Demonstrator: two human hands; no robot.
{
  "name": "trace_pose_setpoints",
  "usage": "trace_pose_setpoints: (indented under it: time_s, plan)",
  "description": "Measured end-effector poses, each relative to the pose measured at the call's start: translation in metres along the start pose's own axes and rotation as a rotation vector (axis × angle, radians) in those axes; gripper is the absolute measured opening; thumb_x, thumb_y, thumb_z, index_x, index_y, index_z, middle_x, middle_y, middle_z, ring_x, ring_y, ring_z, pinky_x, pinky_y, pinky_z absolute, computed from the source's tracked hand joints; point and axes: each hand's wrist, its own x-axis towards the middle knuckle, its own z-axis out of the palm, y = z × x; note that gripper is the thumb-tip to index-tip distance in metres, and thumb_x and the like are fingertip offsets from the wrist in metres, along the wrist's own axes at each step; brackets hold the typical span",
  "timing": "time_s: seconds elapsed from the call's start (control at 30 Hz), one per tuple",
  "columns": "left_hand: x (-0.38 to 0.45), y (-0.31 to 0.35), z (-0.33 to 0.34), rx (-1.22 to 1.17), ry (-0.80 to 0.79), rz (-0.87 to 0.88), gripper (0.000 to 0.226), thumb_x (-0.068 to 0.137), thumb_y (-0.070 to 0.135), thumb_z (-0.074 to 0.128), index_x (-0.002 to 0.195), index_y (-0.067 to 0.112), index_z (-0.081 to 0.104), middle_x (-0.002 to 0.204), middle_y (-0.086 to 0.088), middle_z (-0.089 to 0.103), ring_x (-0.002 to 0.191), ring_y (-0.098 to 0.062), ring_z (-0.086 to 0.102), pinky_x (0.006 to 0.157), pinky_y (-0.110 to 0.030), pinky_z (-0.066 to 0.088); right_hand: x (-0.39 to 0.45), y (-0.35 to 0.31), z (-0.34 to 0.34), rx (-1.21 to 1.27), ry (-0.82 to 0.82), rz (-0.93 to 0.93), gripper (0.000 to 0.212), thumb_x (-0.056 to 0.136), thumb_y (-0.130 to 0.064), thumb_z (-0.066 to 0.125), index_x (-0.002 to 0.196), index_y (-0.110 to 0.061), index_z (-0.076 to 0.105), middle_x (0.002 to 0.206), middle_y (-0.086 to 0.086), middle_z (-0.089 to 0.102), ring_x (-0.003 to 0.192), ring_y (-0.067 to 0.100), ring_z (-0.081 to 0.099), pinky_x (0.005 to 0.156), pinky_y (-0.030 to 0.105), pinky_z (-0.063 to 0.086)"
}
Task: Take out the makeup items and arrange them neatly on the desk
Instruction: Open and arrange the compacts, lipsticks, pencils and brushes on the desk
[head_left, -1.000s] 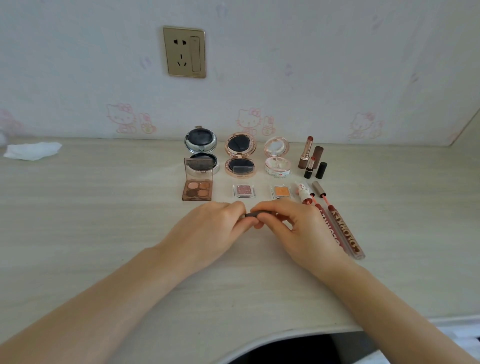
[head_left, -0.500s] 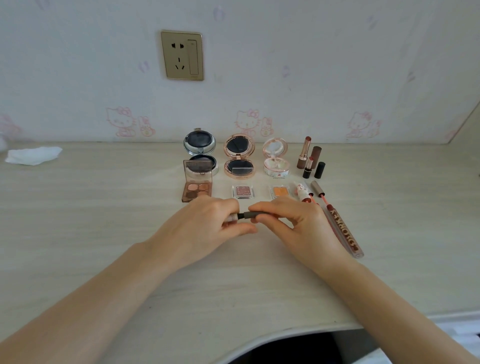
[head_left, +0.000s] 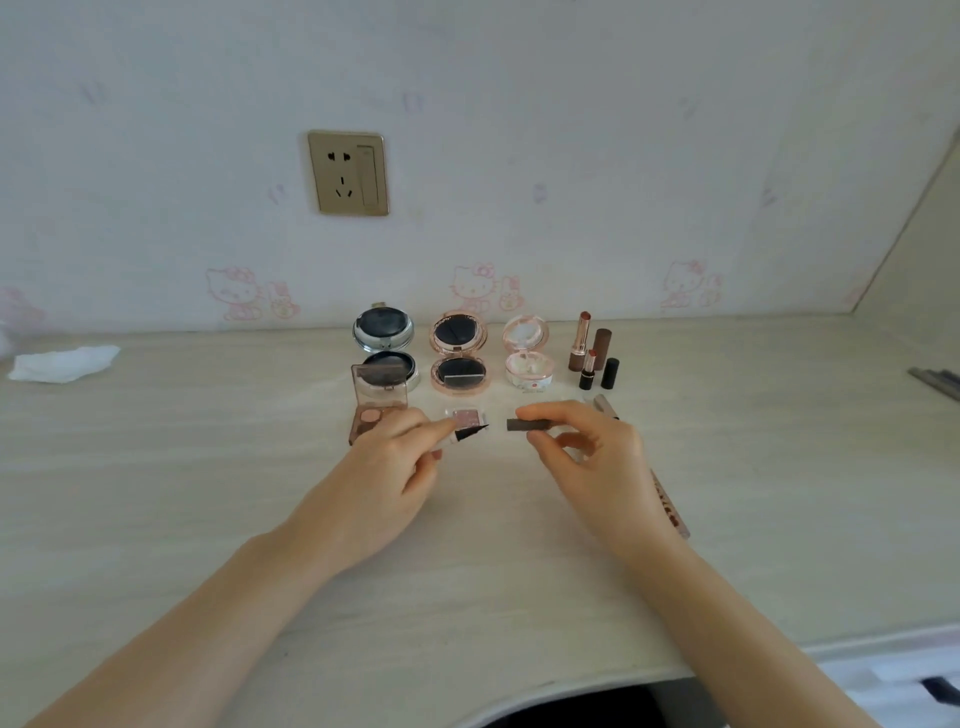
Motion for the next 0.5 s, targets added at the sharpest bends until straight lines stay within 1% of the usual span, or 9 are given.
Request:
trace_pose_setpoints:
  time_s: [0.03, 0.1, 0.17, 0.2, 0.27, 0.33, 0.4, 0.47, 0.5]
  plan:
    - [0.001, 0.001, 0.0, -0.015, 0.024, 0.002, 0.037, 0.091, 0.002, 0.053, 0.125, 0.014, 0.062, 0.095, 0.011, 0.054, 0.089, 0.003, 0.043, 0.078, -0.013, 0.035, 0.001, 0.0, -0.002, 0.043, 0.025, 0.03, 0.032, 0.085, -0.013, 0.068, 0.091, -0.044, 0.069, 0.093, -0.023, 0.068, 0.078, 0.002, 0.063, 0.069, 0.013, 0.046]
    - [0.006, 0.006, -0.002, -0.051, 0.069, 0.008, 0.033, 0.091, 0.005, 0.057, 0.121, 0.016, 0.064, 0.094, 0.01, 0.059, 0.088, -0.001, 0.051, 0.08, -0.022, 0.044, 0.004, 0.0, -0.007, 0.103, 0.06, 0.07, 0.033, 0.085, -0.012, 0.068, 0.088, -0.044, 0.07, 0.092, -0.019, 0.07, 0.076, 0.007, 0.064, 0.068, 0.019, 0.047]
    - [0.013, 0.014, -0.002, -0.073, 0.109, 0.011, 0.029, 0.088, 0.007, 0.064, 0.114, 0.019, 0.068, 0.087, 0.008, 0.064, 0.082, -0.008, 0.06, 0.08, -0.033, 0.051, 0.005, -0.002, -0.017, 0.119, 0.077, 0.067, 0.036, 0.084, -0.009, 0.068, 0.086, -0.045, 0.07, 0.09, -0.017, 0.071, 0.075, 0.009, 0.064, 0.067, 0.022, 0.049]
    - [0.016, 0.019, -0.002, -0.108, 0.127, -0.004, 0.028, 0.085, 0.007, 0.067, 0.11, 0.02, 0.069, 0.083, 0.01, 0.065, 0.078, -0.008, 0.063, 0.078, -0.033, 0.053, 0.005, -0.002, -0.023, 0.115, 0.077, 0.064, 0.038, 0.084, -0.008, 0.067, 0.085, -0.046, 0.07, 0.088, -0.02, 0.071, 0.073, 0.008, 0.063, 0.066, 0.022, 0.05]
    - [0.023, 0.03, 0.0, -0.228, 0.163, -0.066, 0.026, 0.081, 0.005, 0.072, 0.103, 0.02, 0.071, 0.078, 0.012, 0.067, 0.072, -0.005, 0.065, 0.073, -0.028, 0.055, 0.005, -0.002, -0.036, 0.104, 0.071, 0.074, 0.036, 0.085, -0.009, 0.067, 0.087, -0.045, 0.07, 0.086, -0.021, 0.071, 0.073, 0.007, 0.064, 0.065, 0.023, 0.053]
    - [0.033, 0.042, 0.003, -0.322, 0.19, -0.118, 0.023, 0.079, 0.008, 0.075, 0.097, 0.021, 0.073, 0.072, 0.01, 0.069, 0.067, -0.005, 0.066, 0.068, -0.022, 0.054, 0.006, 0.0, -0.049, 0.083, 0.085, 0.087, 0.031, 0.085, -0.011, 0.066, 0.089, -0.041, 0.071, 0.088, -0.02, 0.071, 0.078, 0.004, 0.065, 0.067, 0.022, 0.053]
    - [0.044, 0.054, 0.009, -0.342, 0.208, -0.139, 0.022, 0.077, 0.014, 0.077, 0.094, 0.027, 0.072, 0.066, 0.012, 0.067, 0.061, -0.004, 0.064, 0.062, -0.01, 0.047, 0.007, 0.005, -0.063, 0.047, 0.099, 0.106, 0.026, 0.085, -0.012, 0.067, 0.094, -0.037, 0.071, 0.09, -0.017, 0.071, 0.086, 0.004, 0.065, 0.073, 0.026, 0.053]
    - [0.054, 0.067, 0.017, -0.344, 0.214, -0.143, 0.025, 0.076, 0.019, 0.078, 0.097, 0.029, 0.071, 0.062, 0.012, 0.064, 0.059, -0.002, 0.061, 0.061, -0.006, 0.042, 0.008, 0.01, -0.076, 0.035, 0.105, 0.125, 0.023, 0.086, -0.014, 0.066, 0.094, -0.035, 0.072, 0.09, -0.017, 0.07, 0.088, 0.003, 0.064, 0.074, 0.027, 0.053]
    - [0.059, 0.074, 0.021, -0.354, 0.207, -0.134, 0.03, 0.076, 0.02, 0.078, 0.103, 0.029, 0.069, 0.061, 0.011, 0.063, 0.058, -0.001, 0.059, 0.062, -0.006, 0.042, 0.009, 0.013, -0.083, 0.032, 0.108, 0.134, 0.021, 0.087, -0.015, 0.065, 0.093, -0.035, 0.072, 0.088, -0.017, 0.07, 0.086, 0.002, 0.064, 0.072, 0.024, 0.052]
